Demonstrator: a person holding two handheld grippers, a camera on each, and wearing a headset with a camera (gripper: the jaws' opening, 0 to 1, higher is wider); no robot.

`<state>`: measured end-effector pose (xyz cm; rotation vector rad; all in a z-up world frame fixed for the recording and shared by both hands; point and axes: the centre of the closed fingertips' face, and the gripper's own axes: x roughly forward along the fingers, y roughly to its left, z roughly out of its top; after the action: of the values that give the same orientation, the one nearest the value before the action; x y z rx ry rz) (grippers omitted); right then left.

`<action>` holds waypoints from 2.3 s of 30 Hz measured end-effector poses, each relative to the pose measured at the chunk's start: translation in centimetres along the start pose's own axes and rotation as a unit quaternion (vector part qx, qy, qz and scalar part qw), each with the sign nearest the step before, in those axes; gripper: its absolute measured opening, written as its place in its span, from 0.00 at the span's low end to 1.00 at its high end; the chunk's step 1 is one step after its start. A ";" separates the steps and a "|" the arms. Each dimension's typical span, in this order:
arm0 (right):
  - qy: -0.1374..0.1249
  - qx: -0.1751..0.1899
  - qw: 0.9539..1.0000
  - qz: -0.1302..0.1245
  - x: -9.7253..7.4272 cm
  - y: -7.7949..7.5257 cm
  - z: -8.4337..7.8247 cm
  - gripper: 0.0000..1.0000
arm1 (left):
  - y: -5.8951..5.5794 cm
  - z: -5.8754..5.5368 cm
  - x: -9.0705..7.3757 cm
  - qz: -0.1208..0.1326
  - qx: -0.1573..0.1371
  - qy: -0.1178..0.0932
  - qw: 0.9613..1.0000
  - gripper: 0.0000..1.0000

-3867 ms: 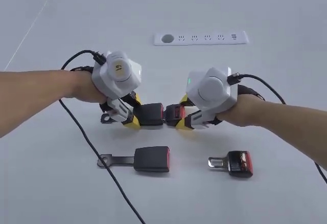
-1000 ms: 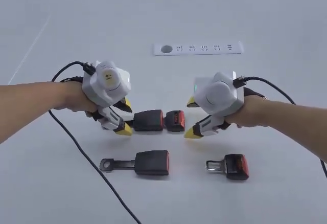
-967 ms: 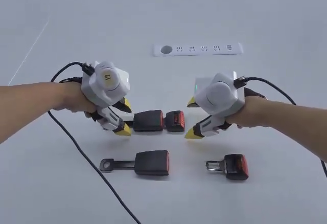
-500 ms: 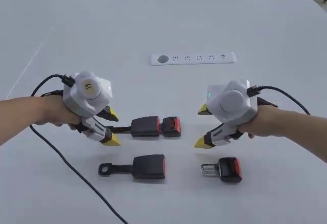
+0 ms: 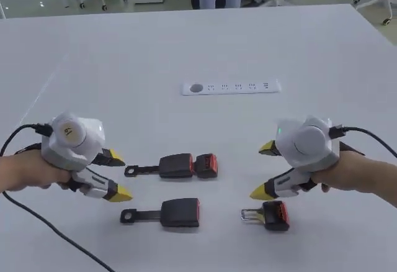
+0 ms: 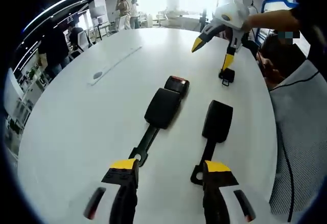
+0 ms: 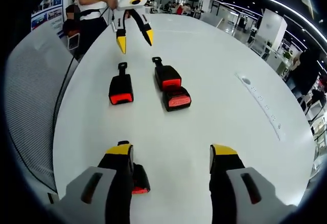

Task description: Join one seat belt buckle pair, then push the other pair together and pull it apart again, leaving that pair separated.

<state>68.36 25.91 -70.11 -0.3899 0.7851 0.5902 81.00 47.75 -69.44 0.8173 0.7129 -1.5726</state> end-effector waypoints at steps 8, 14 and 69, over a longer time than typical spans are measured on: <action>-0.026 0.042 0.999 -0.016 -1.5 1.6 -1.1 0.62 | -2.2 -0.9 -1.3 0.021 -0.041 -0.071 0.996 0.56; -0.044 0.067 0.996 -0.039 -3.1 2.6 -2.4 0.66 | -4.5 -1.2 -2.1 0.034 -0.064 -0.121 0.990 0.61; -0.144 0.140 0.974 -0.103 -5.7 8.1 -4.0 1.00 | -7.3 -1.5 -4.4 0.133 -0.108 -0.232 0.958 1.00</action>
<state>57.93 28.11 -69.30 -0.1196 0.5300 0.3245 74.37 52.48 -66.67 0.3423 0.4018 -1.3440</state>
